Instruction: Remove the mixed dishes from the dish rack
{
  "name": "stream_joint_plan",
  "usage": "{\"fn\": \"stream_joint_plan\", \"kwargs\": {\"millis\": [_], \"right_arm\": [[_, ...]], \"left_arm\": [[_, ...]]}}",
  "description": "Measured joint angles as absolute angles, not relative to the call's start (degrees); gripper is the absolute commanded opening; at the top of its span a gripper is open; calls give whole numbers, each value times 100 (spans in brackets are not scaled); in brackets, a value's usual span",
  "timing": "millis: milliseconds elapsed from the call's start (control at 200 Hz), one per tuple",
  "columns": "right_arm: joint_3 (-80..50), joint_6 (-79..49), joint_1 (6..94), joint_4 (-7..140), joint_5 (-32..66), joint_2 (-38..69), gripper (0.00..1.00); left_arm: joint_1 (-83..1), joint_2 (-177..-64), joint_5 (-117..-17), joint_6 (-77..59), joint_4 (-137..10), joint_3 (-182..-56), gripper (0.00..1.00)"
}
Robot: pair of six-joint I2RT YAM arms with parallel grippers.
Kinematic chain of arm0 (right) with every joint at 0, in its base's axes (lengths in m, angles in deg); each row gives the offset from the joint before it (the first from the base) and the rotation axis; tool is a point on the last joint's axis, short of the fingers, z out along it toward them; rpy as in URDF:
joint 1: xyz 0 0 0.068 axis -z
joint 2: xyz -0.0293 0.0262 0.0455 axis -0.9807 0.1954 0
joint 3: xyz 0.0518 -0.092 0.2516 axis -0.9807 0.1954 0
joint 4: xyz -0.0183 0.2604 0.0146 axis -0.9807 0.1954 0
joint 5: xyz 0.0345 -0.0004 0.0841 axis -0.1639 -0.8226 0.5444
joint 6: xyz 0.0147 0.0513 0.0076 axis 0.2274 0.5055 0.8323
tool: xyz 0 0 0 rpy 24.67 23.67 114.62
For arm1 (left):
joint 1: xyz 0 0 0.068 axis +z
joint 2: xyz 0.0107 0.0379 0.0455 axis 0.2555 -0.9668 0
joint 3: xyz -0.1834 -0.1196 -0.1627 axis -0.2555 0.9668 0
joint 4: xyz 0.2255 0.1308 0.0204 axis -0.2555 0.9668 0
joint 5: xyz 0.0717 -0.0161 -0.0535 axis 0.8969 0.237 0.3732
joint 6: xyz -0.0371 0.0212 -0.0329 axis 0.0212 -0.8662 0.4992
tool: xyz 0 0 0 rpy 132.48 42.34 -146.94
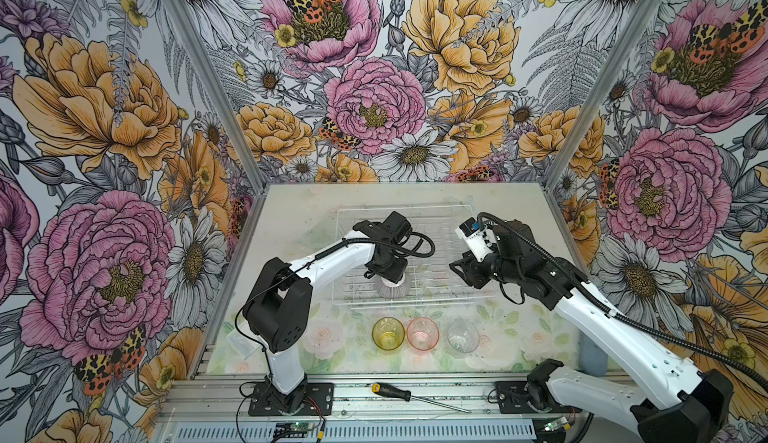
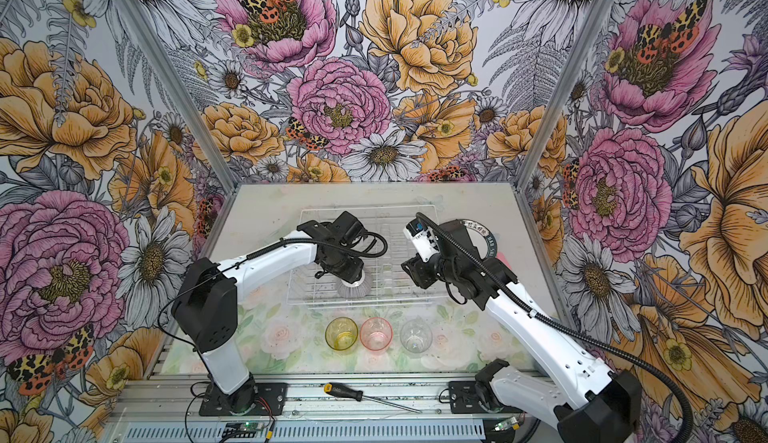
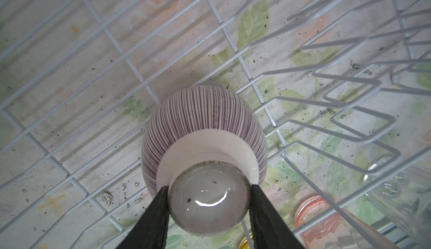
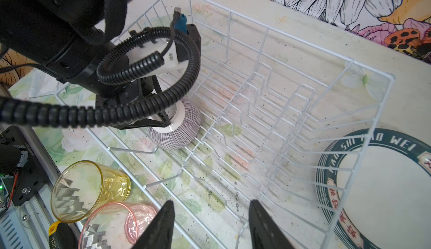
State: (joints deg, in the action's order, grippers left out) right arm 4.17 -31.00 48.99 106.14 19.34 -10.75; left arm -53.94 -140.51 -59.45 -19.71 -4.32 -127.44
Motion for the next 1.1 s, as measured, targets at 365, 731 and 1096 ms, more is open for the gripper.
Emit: {"fn": "stream_joint_plan", "kwargs": {"millis": [365, 731, 1096], "right_arm": [[555, -2820, 4945, 10203, 2334, -957, 53], [747, -2516, 5057, 9793, 3121, -564, 54], [1040, -2140, 5229, 9325, 4150, -160, 53]], "left_arm": [[-5147, -14005, -6050, -2009, -344, -12742, 41], [-4946, -13780, -6334, -2098, -318, -12757, 41], [-4677, -13581, -6767, -2120, -366, -12775, 41]]}}
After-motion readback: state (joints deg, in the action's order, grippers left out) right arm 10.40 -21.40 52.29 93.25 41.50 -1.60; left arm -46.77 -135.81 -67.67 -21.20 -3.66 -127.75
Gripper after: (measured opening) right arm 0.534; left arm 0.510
